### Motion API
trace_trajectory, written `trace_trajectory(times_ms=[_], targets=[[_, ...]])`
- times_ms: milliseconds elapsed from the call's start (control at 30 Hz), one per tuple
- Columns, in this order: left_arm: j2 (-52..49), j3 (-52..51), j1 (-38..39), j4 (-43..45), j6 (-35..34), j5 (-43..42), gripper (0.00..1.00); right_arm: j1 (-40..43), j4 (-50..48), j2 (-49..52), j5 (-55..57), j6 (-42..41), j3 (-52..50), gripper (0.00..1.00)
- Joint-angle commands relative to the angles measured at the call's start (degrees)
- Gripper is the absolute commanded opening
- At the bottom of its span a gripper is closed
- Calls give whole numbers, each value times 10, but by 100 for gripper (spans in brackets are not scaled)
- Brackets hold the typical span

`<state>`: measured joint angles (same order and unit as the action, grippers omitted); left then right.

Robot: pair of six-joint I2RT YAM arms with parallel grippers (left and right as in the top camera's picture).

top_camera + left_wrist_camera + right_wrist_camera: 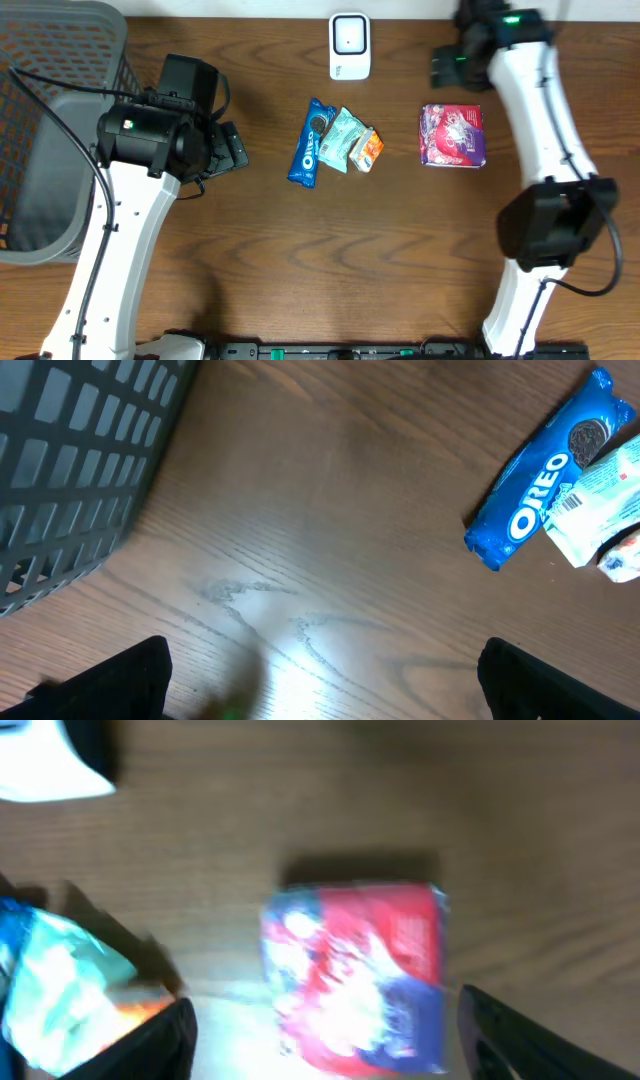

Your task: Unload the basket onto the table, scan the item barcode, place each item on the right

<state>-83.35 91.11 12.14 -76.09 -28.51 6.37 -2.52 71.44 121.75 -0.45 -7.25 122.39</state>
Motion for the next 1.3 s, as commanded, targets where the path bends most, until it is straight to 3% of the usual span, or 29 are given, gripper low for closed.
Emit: trace_trajectory(times_ms=[0,133,333,567,633,667,733,900,1100,1267], targets=[[6,3,-2,-2,-3,3,98,79,28,2,-156,83,-19,74],[6,3,-2,-2,-3,3,98,144,-3,3,-293,136,-111,70],[6,3,-2,-2,-3,3,98,156,-139,3,-342,124,-266,69],[6,3,-2,-2,-3,3,98,140,-290,3,-342,55,-398,48],[6,3,-2,-2,-3,3,98,133,-316,3,-342,51,-424,32],[6,3,-2,-2,-3,3,98,131,-319,3,-342,51,-427,27],[6,3,-2,-2,-3,3,98,121,-321,3,-342,47,-429,1],[6,3,-2,-2,-3,3,98,87,-334,1,-388,3,-398,1],[6,3,-2,-2,-3,3,98,38,-316,-2,-389,-75,-229,1],[6,3,-2,-2,-3,3,98,6,-407,-2,-375,-157,-156,1]])
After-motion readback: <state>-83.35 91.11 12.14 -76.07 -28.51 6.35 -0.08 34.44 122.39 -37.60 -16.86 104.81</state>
